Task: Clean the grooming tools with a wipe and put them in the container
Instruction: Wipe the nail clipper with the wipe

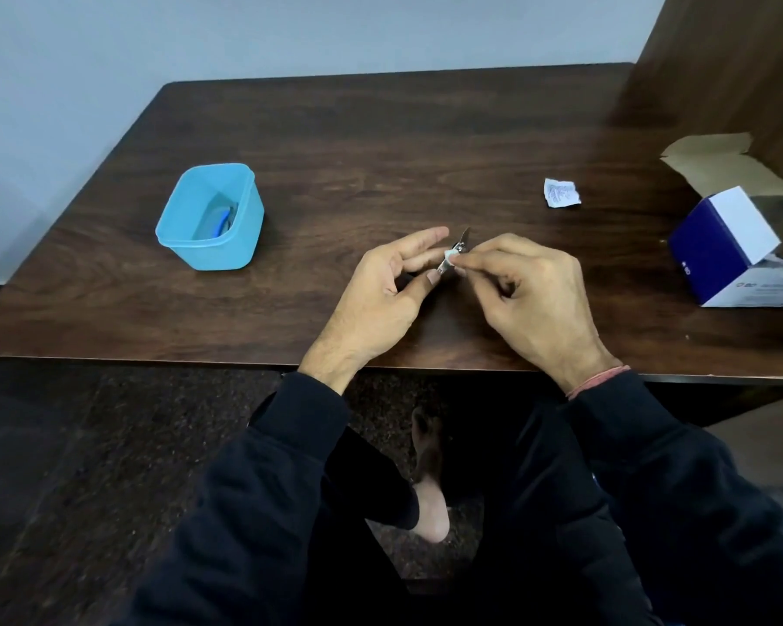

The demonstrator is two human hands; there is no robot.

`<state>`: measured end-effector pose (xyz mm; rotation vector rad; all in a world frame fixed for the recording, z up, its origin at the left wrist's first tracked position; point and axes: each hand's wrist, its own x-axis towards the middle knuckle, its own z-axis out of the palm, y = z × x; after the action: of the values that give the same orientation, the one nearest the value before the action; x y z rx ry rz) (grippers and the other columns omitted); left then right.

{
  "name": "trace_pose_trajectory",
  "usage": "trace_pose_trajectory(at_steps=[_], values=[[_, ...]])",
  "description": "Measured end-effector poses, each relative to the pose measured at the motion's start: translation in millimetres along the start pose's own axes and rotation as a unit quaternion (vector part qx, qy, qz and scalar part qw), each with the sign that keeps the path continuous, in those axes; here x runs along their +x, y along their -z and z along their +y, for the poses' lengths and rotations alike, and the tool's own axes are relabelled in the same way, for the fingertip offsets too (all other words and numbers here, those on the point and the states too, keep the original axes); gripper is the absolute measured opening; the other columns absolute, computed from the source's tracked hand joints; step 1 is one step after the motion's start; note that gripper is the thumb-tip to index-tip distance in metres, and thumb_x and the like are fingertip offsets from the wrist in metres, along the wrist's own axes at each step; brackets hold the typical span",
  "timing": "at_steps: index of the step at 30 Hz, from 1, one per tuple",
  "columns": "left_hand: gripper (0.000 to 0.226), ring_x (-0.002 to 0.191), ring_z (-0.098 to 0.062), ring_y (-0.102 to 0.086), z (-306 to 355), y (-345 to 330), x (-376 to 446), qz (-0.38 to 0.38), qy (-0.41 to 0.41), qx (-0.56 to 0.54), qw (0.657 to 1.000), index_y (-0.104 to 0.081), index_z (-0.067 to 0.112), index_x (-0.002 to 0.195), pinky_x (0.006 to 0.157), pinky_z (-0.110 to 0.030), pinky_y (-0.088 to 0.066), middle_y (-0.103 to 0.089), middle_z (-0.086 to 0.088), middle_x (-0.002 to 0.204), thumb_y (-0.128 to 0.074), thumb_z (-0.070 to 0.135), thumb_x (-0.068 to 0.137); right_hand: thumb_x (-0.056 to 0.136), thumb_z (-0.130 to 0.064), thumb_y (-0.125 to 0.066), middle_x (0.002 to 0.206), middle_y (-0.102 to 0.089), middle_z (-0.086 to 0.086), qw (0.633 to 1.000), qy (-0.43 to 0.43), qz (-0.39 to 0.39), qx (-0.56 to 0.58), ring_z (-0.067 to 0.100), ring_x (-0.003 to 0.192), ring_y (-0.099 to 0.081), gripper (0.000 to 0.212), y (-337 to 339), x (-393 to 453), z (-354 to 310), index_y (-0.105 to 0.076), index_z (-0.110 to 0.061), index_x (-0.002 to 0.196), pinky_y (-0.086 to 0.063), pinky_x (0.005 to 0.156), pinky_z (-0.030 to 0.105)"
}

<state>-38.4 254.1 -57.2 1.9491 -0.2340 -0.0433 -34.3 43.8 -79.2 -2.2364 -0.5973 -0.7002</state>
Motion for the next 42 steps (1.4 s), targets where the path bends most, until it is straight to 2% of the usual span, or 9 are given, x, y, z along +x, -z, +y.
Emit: trace_pose_trajectory(at_steps=[12, 15, 18, 23, 28, 30, 34, 38, 42], values=[[0.051, 0.148, 0.006, -0.054, -1.8, 0.7, 1.2, 0.003, -0.007, 0.005, 1.000, -0.061, 0.015, 0.159, 0.117, -0.002, -0.033, -0.076, 0.005, 0.144, -0.065, 0.000, 0.111, 0.103, -0.017, -0.079, 0.111, -0.081, -0.012, 1.000, 0.014, -0.013, 0.001, -0.014, 0.090, -0.065, 0.015, -0.9, -0.5, -0.3, -0.088, -0.021, 0.114, -0.062, 0.080, 0.031], [0.052, 0.144, 0.012, -0.055, -1.1, 0.2, 0.7, 0.002, -0.005, 0.004, 1.000, -0.060, 0.015, 0.160, 0.114, -0.001, -0.034, -0.076, 0.004, 0.145, -0.065, -0.001, 0.110, 0.103, -0.016, -0.080, 0.108, -0.081, -0.011, 1.000, 0.001, 0.001, 0.003, -0.025, 0.082, -0.053, 0.014, -1.7, -0.3, 3.9, -0.088, -0.020, 0.113, -0.055, 0.077, 0.024], [0.051, 0.139, 0.017, -0.055, -1.3, 0.2, 0.4, 0.005, -0.006, 0.007, 1.000, -0.060, 0.014, 0.159, 0.113, 0.000, -0.033, -0.076, 0.004, 0.144, -0.066, -0.001, 0.110, 0.103, -0.016, -0.079, 0.111, -0.081, -0.012, 0.999, 0.015, -0.029, 0.003, -0.019, 0.089, -0.059, 0.014, -2.1, -1.1, 4.3, -0.088, -0.021, 0.113, -0.060, 0.080, 0.028], [0.052, 0.146, 0.006, -0.056, -2.6, 0.3, 1.1, -0.001, -0.005, 0.013, 1.000, -0.060, 0.015, 0.160, 0.125, -0.012, -0.035, -0.076, 0.004, 0.145, -0.065, -0.001, 0.110, 0.100, -0.014, -0.082, 0.105, -0.081, -0.011, 0.999, -0.003, -0.040, 0.020, -0.025, 0.074, -0.052, 0.014, -2.7, -0.7, 6.3, -0.089, -0.022, 0.109, -0.044, 0.072, 0.017], [0.053, 0.145, 0.011, -0.055, -0.5, 1.0, 0.5, 0.000, -0.006, 0.018, 1.000, -0.059, 0.017, 0.161, 0.121, -0.004, -0.033, -0.075, 0.004, 0.145, -0.066, 0.001, 0.110, 0.100, -0.015, -0.082, 0.105, -0.080, -0.012, 0.999, -0.021, -0.010, 0.026, -0.013, 0.066, -0.055, 0.013, -1.1, 0.0, 8.1, -0.089, -0.021, 0.110, -0.041, 0.073, 0.011], [0.053, 0.146, 0.006, -0.057, -1.3, 1.1, 0.1, -0.002, -0.004, 0.013, 1.000, -0.059, 0.016, 0.160, 0.128, -0.014, -0.034, -0.076, 0.005, 0.145, -0.068, 0.003, 0.110, 0.100, -0.013, -0.083, 0.104, -0.081, -0.010, 0.999, -0.004, -0.031, 0.036, -0.017, 0.069, -0.055, 0.012, -0.9, 0.0, 6.7, -0.089, -0.019, 0.108, -0.038, 0.074, 0.005], [0.054, 0.145, 0.007, -0.057, -0.8, 1.5, -0.8, 0.002, -0.002, 0.010, 1.000, -0.060, 0.017, 0.160, 0.124, -0.010, -0.035, -0.076, 0.006, 0.144, -0.070, 0.004, 0.109, 0.099, -0.016, -0.084, 0.102, -0.080, -0.012, 0.999, -0.040, -0.003, 0.037, -0.003, 0.059, -0.054, 0.013, 0.3, 2.6, 9.3, -0.089, -0.023, 0.109, -0.039, 0.068, 0.011], [0.053, 0.146, 0.005, -0.057, -2.2, 2.7, -1.1, 0.001, -0.006, 0.009, 1.000, -0.060, 0.017, 0.159, 0.131, -0.023, -0.034, -0.078, 0.011, 0.140, -0.072, 0.005, 0.108, 0.097, -0.009, -0.085, 0.103, -0.082, -0.008, 0.998, -0.001, -0.039, 0.050, -0.019, 0.068, -0.055, 0.013, 1.2, -0.9, 3.8, -0.090, -0.017, 0.107, -0.038, 0.071, 0.003], [0.054, 0.143, 0.011, -0.057, -1.2, 1.9, -0.2, 0.004, -0.005, 0.012, 1.000, -0.061, 0.018, 0.159, 0.125, -0.012, -0.036, -0.077, 0.010, 0.141, -0.071, 0.005, 0.108, 0.098, -0.015, -0.085, 0.103, -0.080, -0.013, 0.999, -0.036, -0.010, 0.039, 0.000, 0.059, -0.054, 0.014, 1.2, 3.0, 8.6, -0.089, -0.023, 0.109, -0.040, 0.069, 0.010]])
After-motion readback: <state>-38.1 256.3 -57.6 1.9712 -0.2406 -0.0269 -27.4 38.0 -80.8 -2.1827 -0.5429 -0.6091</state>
